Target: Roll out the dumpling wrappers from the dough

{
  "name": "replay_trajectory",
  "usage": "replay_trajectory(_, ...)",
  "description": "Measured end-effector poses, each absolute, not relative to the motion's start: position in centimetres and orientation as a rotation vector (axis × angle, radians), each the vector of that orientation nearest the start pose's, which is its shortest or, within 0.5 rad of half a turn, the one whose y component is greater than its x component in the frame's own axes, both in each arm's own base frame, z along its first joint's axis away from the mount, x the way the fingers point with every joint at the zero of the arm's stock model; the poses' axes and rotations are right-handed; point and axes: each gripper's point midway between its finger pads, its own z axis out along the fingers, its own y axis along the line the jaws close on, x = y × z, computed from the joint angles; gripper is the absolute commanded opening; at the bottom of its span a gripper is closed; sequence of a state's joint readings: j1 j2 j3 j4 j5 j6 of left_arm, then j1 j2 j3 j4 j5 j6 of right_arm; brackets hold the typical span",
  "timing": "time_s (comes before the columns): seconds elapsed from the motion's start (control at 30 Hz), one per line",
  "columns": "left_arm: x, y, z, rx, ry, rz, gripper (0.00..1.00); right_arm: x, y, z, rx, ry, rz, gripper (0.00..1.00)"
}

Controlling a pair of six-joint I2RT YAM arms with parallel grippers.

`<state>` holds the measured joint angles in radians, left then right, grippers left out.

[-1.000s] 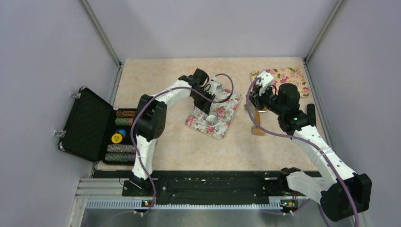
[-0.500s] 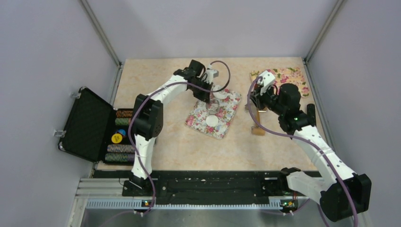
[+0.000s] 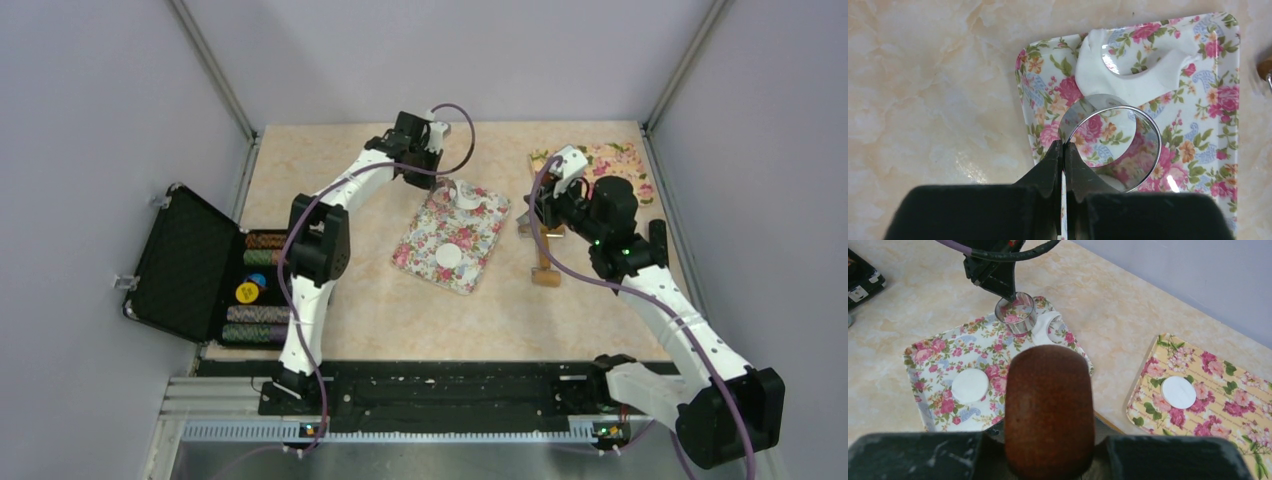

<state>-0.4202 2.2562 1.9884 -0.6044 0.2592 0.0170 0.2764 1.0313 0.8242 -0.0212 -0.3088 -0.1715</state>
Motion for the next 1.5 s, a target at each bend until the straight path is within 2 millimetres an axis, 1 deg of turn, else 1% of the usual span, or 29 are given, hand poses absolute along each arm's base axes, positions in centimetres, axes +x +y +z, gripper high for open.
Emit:
replay_trajectory(0.1, 50.4, -27.1, 8.6, 0.639, 2.393, -0.469, 0.0, 33.8, 14.4, 25.3, -0.61, 1.696, 0.354, 0.0)
replay_trajectory(0.2, 50.6, -27.1, 7.5, 0.635, 2.411, -0.461, 0.0, 33.8, 14.5, 25.4, -0.605, 1.692, 0.358, 0.0)
replay_trajectory(0.23, 50.6, -27.0, 7.2, 0.634, 2.419, -0.454, 0.03, 33.8, 14.5, 25.3, -0.604, 1.69, 0.358, 0.0)
replay_trajectory(0.27, 50.6, -26.9, 7.0, 0.631, 2.425, -0.448, 0.1, 33.8, 14.5, 25.3, -0.604, 1.692, 0.359, 0.0)
replay_trajectory(0.3, 50.6, -26.8, 6.7, 0.629, 2.432, -0.442, 0.19, 33.8, 14.5, 25.2, -0.603, 1.693, 0.36, 0.0)
replay_trajectory(0.4, 50.8, -26.7, 6.4, 0.618, 2.439, -0.43, 0.47, 33.8, 14.7, 25.0, -0.599, 1.696, 0.375, 0.0)
replay_trajectory(0.47, 50.8, -26.6, 6.4, 0.609, 2.442, -0.424, 0.76, 33.9, 15.0, 24.9, -0.592, 1.698, 0.403, 0.0)
replay_trajectory(0.5, 50.8, -26.6, 6.4, 0.596, 2.446, -0.423, 0.87, 34.0, 15.3, 24.8, -0.589, 1.702, 0.423, 0.0)
replay_trajectory(0.53, 50.9, -26.5, 6.4, 0.594, 2.446, -0.421, 0.95, 34.1, 15.6, 24.6, -0.584, 1.709, 0.446, 0.0)
replay_trajectory(0.57, 50.9, -26.5, 6.4, 0.583, 2.45, -0.423, 0.97, 34.2, 15.9, 24.3, -0.576, 1.719, 0.473, 0.0)
replay_trajectory(0.63, 50.8, -26.3, 6.4, 0.568, 2.459, -0.425, 0.99, 34.6, 16.6, 23.5, -0.558, 1.745, 0.528, 0.0)
replay_trajectory(0.73, 50.6, -25.8, 6.7, 0.555, 2.47, -0.428, 0.99, 35.5, 17.9, 22.0, -0.535, 1.803, 0.626, 0.0)
replay_trajectory(0.83, 50.2, -25.0, 8.2, 0.541, 2.46, -0.442, 0.99, 37.0, 19.3, 21.5, -0.507, 1.841, 0.711, 0.0)
replay_trajectory(0.97, 48.9, -22.8, 10.4, 0.511, 2.449, -0.441, 0.92, 39.7, 21.0, 21.4, -0.452, 1.859, 0.812, 0.0)
replay_trajectory(1.03, 48.5, -22.0, 10.7, 0.502, 2.453, -0.436, 0.87, 40.7, 21.7, 21.0, -0.425, 1.865, 0.859, 0.0)
replay_trajectory(1.1, 48.1, -21.1, 10.0, 0.502, 2.474, -0.428, 0.8, 41.3, 22.2, 20.1, -0.4, 1.884, 0.896, 0.0)
replay_trajectory(1.13, 47.9, -20.8, 9.5, 0.504, 2.488, -0.422, 0.78, 41.6, 22.5, 19.5, -0.39, 1.895, 0.912, 0.0)
replay_trajectory(1.2, 47.0, -20.3, 7.9, 0.514, 2.54, -0.414, 0.78, 42.3, 22.9, 18.2, -0.375, 1.923, 0.936, 0.0)
replay_trajectory(1.27, 46.2, -20.2, 6.4, 0.521, 2.59, -0.412, 0.78, 43.0, 23.2, 16.4, -0.358, 1.96, 0.957, 0.0)
replay_trajectory(1.37, 45.2, -20.0, 4.5, 0.527, 2.646, -0.414, 0.79, 43.3, 23.4, 14.2, -0.345, 2.006, 0.968, 0.0)
replay_trajectory(1.43, 44.5, -20.0, 3.6, 0.533, 2.677, -0.421, 0.79, 43.4, 23.4, 13.4, -0.341, 2.02, 0.968, 0.0)
replay_trajectory(1.5, 44.4, -20.1, 3.6, 0.533, 2.676, -0.437, 0.77, 43.7, 23.5, 13.3, -0.341, 2.01, 0.972, 0.0)
